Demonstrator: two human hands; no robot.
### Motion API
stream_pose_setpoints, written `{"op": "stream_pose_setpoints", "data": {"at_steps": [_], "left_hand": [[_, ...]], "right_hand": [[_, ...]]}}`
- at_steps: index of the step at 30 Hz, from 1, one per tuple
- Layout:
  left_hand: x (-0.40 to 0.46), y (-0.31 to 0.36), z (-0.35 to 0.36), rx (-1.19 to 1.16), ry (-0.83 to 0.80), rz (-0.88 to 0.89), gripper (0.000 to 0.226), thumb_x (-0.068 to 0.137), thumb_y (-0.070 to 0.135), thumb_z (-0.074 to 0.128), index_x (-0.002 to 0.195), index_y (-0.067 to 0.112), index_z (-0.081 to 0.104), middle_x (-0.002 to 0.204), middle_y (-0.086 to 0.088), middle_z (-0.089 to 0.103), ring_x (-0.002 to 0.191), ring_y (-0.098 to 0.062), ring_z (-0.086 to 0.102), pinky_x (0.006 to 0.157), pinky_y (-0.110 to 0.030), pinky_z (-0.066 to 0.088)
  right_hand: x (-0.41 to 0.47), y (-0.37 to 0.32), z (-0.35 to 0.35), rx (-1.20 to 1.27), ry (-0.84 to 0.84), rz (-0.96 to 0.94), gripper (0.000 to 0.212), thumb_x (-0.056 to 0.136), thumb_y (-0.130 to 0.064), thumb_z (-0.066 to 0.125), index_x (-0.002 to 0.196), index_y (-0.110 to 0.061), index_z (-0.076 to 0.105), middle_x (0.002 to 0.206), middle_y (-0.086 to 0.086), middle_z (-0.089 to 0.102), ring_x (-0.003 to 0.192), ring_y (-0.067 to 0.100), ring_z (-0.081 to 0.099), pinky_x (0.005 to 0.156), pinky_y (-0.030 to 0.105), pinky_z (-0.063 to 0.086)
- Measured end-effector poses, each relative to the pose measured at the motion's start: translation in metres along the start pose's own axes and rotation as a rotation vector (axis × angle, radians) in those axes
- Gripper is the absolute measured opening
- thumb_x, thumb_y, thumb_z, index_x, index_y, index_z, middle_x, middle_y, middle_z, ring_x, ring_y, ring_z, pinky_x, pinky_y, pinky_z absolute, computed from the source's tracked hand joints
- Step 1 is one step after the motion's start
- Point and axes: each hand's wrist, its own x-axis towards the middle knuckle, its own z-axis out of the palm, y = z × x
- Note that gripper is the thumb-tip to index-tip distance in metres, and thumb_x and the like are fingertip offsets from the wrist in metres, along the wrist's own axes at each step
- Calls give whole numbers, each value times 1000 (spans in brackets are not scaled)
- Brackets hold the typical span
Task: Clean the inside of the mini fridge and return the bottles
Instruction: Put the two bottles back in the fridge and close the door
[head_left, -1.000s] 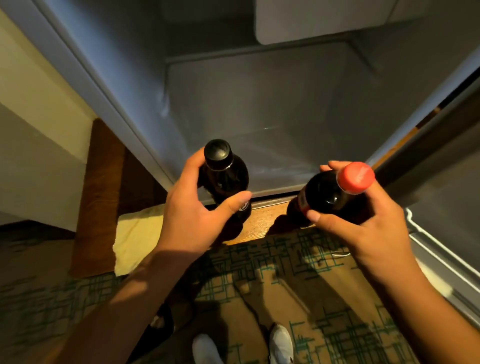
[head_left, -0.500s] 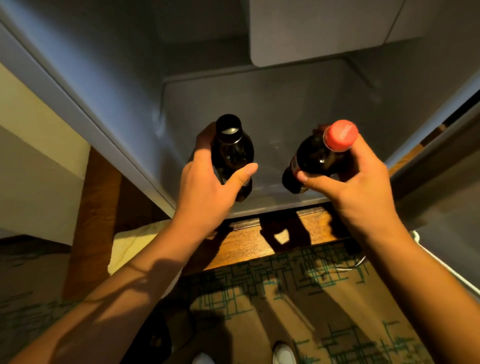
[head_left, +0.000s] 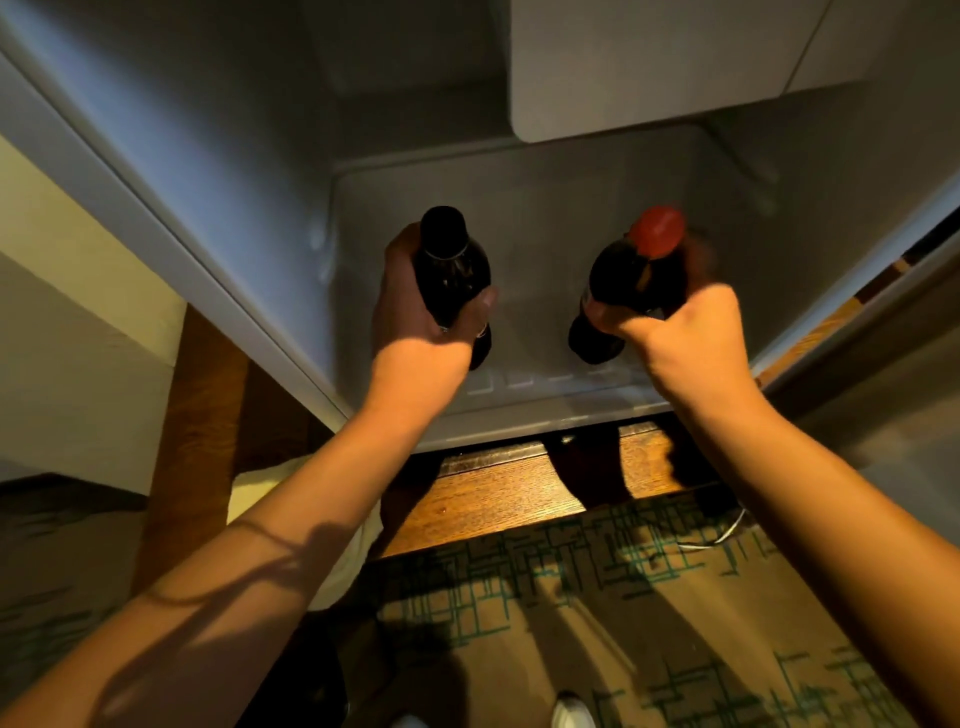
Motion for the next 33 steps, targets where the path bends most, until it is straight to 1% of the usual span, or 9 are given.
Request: {"op": "stream_pose_setpoints", "data": {"at_steps": [3, 7, 12, 15, 18, 21, 24, 27, 33], "left_hand": [[9, -7, 3, 16, 18, 22, 70, 83, 24, 75, 142, 22, 37, 129, 10, 49, 124, -9, 49, 103, -23, 41], [22, -16, 8, -14, 47, -10, 71, 85, 18, 75, 144, 19, 36, 128, 14, 46, 121, 0, 45, 93, -3, 33], [24, -27, 10, -55, 45, -40, 69, 86, 21, 74, 142, 26, 34, 126, 18, 46, 122, -1, 45, 93, -7, 34], [25, -29, 9, -35, 40, -38, 72, 86, 26, 73, 146, 22, 33, 129, 16, 46, 123, -1, 44, 97, -10, 34], [28, -28, 4, -10, 60, -43, 72, 88, 23, 72, 148, 16, 33, 129, 16, 44, 122, 3, 41, 93, 1, 31], [28, -25, -1, 24, 79, -51, 71, 91, 23, 71, 150, 13, 33, 138, 10, 46, 124, 2, 39, 96, 3, 30], [28, -23, -1, 48, 61, -71, 76, 89, 25, 73, 152, 16, 31, 151, -2, 44, 131, -5, 39, 111, -21, 35], [27, -21, -1, 64, 7, -75, 84, 85, 20, 76, 153, 20, 27, 152, 0, 44, 132, -3, 39, 110, -22, 35], [23, -24, -5, 140, -47, -34, 84, 85, 21, 77, 153, 20, 27, 150, -3, 46, 135, -14, 44, 107, -24, 35]], "right_hand": [[10, 3, 4, 73, 13, 16, 56, 73, 5, 79, 124, -7, 57, 113, 7, 67, 102, 16, 67, 86, 28, 56], [24, 5, 14, 54, 20, 29, 64, 69, -3, 79, 128, -6, 52, 119, 16, 63, 109, 32, 64, 94, 48, 54], [32, 7, 26, -36, 28, 40, 72, 75, -3, 82, 138, -13, 48, 122, 1, 58, 113, 17, 57, 98, 26, 48], [32, 7, 29, -33, 13, 54, 72, 77, -2, 79, 140, -14, 45, 126, 3, 56, 114, 15, 53, 83, 2, 44], [35, 8, 30, -32, 17, 66, 71, 81, -2, 77, 142, -14, 43, 121, -3, 52, 112, 12, 51, 73, -6, 38], [39, 9, 29, -80, 13, 64, 72, 83, -7, 76, 145, -19, 41, 120, -8, 50, 110, 8, 49, 70, -5, 38], [46, 10, 29, -118, -18, 81, 77, 82, -14, 78, 147, -22, 38, 121, -14, 49, 117, 9, 49, 87, 3, 39], [45, 14, 27, -199, -52, 57, 84, 81, -20, 79, 150, -25, 32, 137, -7, 50, 129, 18, 49, 102, 22, 40], [38, 13, 23, -335, -57, 40, 82, 84, -24, 77, 151, -29, 30, 139, 3, 56, 126, 25, 54, 94, 25, 41]]}}
